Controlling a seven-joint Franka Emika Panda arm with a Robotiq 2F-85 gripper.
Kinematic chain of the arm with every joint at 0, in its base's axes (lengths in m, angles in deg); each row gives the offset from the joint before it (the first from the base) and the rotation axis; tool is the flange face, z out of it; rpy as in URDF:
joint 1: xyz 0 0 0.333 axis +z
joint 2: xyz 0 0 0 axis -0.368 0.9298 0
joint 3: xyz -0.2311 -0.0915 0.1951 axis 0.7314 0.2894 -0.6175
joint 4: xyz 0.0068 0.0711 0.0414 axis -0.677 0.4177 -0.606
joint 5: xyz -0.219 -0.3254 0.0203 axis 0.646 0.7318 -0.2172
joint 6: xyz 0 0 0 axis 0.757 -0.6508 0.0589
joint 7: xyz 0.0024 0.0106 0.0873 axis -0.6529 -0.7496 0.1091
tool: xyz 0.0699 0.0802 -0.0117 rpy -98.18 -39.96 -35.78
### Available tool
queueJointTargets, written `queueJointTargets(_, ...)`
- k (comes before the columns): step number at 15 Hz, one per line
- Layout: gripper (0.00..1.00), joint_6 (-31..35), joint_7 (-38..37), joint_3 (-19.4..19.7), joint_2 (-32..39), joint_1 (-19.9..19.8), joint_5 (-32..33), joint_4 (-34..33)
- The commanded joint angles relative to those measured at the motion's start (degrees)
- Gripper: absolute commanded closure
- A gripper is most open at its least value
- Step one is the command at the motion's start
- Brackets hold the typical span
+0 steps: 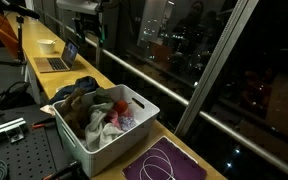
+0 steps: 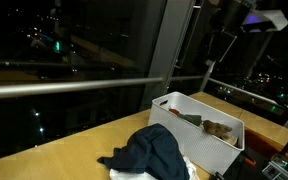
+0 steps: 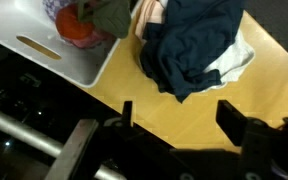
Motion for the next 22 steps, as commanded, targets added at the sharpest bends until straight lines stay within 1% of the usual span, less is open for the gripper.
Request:
queueJointTargets(1, 0.0, 4.3, 5.1, 4.9, -1.8, -3.7, -3.1, 6.8)
queueJointTargets(3, 0.0, 6.9, 7.1, 7.1, -0.3, -5.5, -4.0, 9.7)
queueJointTargets(5, 0.0, 9.1, 8.7, 8.2, 0.6, -6.4, -5.8, 12.9)
queueJointTargets(8, 0.0, 11.2, 9.1, 7.9, 1.7, -6.4, -7.6, 17.3)
queueJointTargets(10, 0.0, 12.1, 8.4, 7.3, 2.5, -5.9, -8.0, 19.0)
queueJointTargets(13, 0.0, 11.9, 7.7, 6.6, 3.5, -5.7, -7.6, 19.8)
queueJointTargets(21, 0.0, 11.2, 7.6, 5.4, 6.2, -5.3, -7.6, 18.7)
queueJointTargets(22, 0.04, 11.1, 7.7, 5.4, 6.4, -5.4, -7.7, 18.5)
